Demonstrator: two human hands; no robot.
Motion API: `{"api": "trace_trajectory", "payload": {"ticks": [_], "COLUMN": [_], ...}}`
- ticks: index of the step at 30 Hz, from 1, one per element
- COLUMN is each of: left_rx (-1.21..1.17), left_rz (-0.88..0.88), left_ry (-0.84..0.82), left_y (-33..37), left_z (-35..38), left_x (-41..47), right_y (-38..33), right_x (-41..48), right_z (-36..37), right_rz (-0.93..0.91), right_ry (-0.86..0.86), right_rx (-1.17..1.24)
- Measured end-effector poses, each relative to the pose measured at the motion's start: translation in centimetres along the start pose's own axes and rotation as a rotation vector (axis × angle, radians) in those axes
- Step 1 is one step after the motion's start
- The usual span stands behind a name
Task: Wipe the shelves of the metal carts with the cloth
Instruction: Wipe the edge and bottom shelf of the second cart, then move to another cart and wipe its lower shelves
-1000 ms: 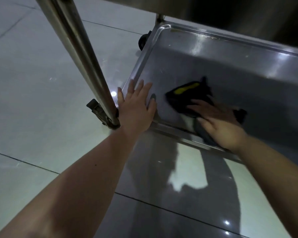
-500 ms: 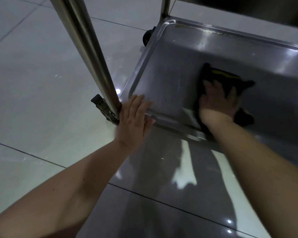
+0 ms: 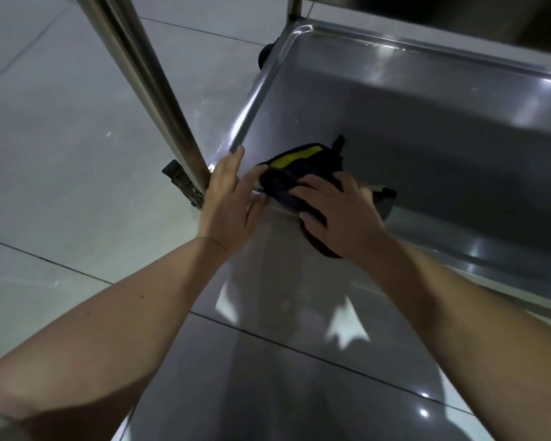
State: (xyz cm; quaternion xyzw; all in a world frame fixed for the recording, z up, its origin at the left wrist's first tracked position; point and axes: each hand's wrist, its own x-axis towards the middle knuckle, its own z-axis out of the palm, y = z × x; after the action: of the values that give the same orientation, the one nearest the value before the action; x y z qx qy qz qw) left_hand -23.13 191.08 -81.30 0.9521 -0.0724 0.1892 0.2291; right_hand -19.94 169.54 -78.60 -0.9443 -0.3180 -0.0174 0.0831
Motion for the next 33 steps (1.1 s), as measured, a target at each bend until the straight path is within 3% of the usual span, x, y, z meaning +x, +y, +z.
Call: {"api": "trace_trajectory", "payload": {"ticks": [3,5,8,11,14,21,29,33], "left_rx": [0.113,0.18,0.206,0.176,0.242,0.289,0.3,0.271], "left_rz": [0.003,0.042,0.065,0.035,-0.079,-0.437,-0.784,-0.894], "left_ry": [-0.11,-0.205,-0.289,-0.314,-0.378,-0.444,-0.423,-0.442], "left_y": [1.2,3.2,6.9,9.8,11.7,12.0,12.6,13.7], "left_z": [-0.5,-1.1,-2.3,-3.9,-6.5,-14.5,-22.0,-24.8], "left_x": [0.4,1.0,1.4,0.9,0.4,-1.9,-5.8,-8.2], "right_y": [3.0,4.2,4.2,2.6,1.1,-5.2,-13.2,-15.9], "right_x": [-4.4,-5.9,-6.8,-7.8,-8.3,-5.2,-4.1,-4.4], "right_z": [-0.5,-1.1,-3.0,-6.2,-8.7,-12.7,-15.4,-16.7], "right_rz": [-0.052,-0.095,-0.076,0.028,0.063,-0.201,-0.491,-0.536], "right_ry": [0.026,-0.069,-0.171,-0.125,-0.112,-0.195,-0.118,-0.107], "right_rx": [-0.185,-0.21,-0.046,0.136,0.182,0.005,-0.028,0.055]}}
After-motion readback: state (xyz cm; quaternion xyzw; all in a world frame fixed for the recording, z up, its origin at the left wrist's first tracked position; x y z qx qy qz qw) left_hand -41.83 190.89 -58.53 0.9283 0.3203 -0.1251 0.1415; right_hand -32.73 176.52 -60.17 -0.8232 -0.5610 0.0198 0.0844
